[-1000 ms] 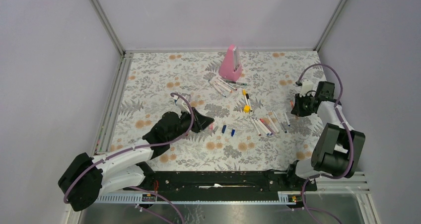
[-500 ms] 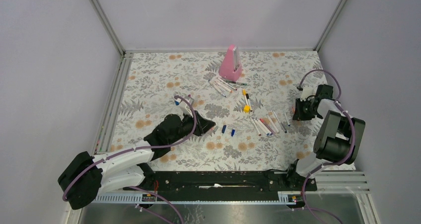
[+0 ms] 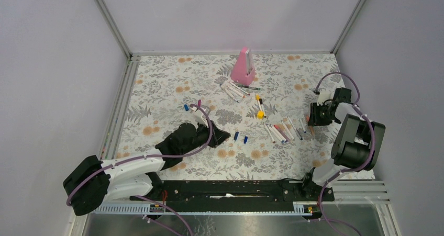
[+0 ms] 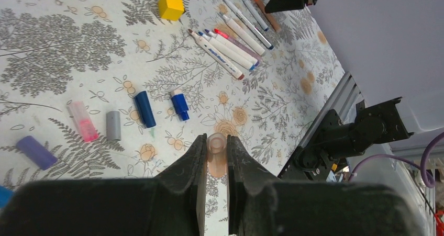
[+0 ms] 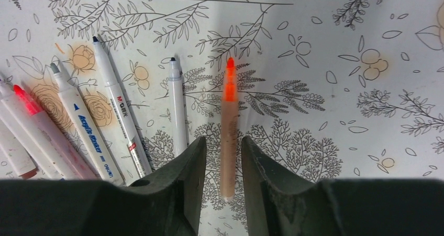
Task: Open the pen caps
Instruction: Place the pen at the center of the board.
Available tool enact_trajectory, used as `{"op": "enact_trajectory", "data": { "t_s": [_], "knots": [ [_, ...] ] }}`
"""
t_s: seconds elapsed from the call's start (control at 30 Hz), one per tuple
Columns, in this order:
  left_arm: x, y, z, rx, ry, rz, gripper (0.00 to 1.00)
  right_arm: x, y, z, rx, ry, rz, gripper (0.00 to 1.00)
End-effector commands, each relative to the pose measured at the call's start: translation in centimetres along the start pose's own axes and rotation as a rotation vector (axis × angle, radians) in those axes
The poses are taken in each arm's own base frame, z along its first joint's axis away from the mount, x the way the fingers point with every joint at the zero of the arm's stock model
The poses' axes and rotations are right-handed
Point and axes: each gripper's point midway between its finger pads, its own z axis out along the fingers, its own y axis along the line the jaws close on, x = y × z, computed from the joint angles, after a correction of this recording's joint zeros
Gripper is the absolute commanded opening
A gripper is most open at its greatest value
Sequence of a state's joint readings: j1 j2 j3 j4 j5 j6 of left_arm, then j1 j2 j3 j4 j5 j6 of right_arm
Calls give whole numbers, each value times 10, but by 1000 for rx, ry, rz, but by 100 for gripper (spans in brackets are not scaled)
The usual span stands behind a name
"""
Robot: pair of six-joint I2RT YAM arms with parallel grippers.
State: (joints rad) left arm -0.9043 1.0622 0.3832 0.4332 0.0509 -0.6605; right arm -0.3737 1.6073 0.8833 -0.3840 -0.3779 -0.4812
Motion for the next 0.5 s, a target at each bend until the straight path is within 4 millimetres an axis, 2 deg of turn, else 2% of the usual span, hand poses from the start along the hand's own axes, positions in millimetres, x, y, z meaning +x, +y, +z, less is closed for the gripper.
{"op": "enact_trajectory", "data": {
  "t_s": [0.0, 0.23, 0.47],
  "knots": [
    [-17, -24, 10, 31, -37, 49, 1, -22, 6, -19, -9, -77, -24, 39],
    [3, -36, 30, -21, 20, 85, 1, -34, 18, -33, -43, -150, -54, 42],
    [26, -44, 63, -110, 109, 149, 2, -45, 32, -48, -85, -223, -88, 44]
  ]
}}
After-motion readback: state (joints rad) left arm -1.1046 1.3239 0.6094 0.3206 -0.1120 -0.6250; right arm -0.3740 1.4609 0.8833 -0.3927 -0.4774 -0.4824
